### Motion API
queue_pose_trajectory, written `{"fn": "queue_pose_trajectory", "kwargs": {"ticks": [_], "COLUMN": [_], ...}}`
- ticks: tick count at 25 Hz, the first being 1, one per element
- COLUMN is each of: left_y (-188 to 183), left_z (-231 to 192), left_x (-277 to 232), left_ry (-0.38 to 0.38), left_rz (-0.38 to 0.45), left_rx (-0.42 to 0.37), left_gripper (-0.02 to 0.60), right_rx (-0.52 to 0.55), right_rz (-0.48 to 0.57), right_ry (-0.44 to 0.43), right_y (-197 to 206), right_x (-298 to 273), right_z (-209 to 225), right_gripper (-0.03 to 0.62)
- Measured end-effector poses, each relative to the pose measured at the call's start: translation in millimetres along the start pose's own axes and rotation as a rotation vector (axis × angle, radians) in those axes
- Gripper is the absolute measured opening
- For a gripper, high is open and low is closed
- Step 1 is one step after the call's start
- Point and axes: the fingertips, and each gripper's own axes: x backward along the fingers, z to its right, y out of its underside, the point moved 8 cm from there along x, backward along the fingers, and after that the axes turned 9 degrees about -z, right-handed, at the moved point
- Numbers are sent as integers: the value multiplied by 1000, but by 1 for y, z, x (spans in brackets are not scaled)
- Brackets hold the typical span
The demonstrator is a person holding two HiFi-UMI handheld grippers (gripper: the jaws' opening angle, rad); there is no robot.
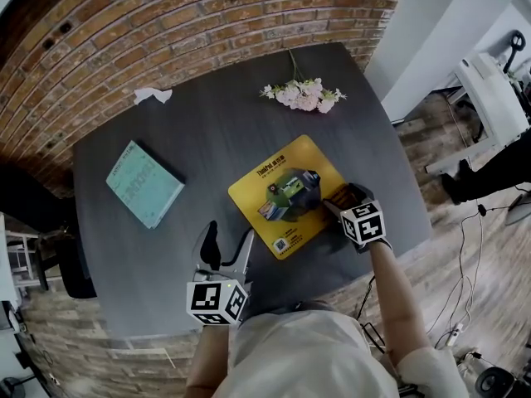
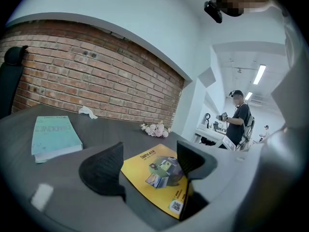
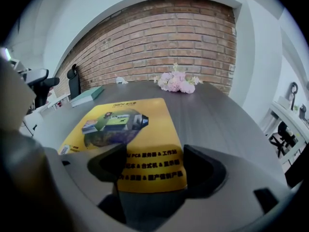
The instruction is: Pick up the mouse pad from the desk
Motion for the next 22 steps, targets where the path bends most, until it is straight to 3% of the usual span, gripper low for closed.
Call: {"fn": "queue_pose_trajectory", "kwargs": {"ticks": [6,11,22], "left_y": [0,-1,4], "left_z": [3,3,16], "left_x": [5,10,31], "left_ry": [1,-11,-63], "left_rz": [10,21,47], "left_rx": [1,-1,0], "left_gripper": [333,333,333], "right_rx": [10,30,-1], "right_rz": [-32,-45,135], "right_ry": [-18,-47,-84], "right_y": [-1,-4,-24], "right_x": [3,2,53], "right_z": [-5,-23,-47], "right_gripper": [239,53,25]}}
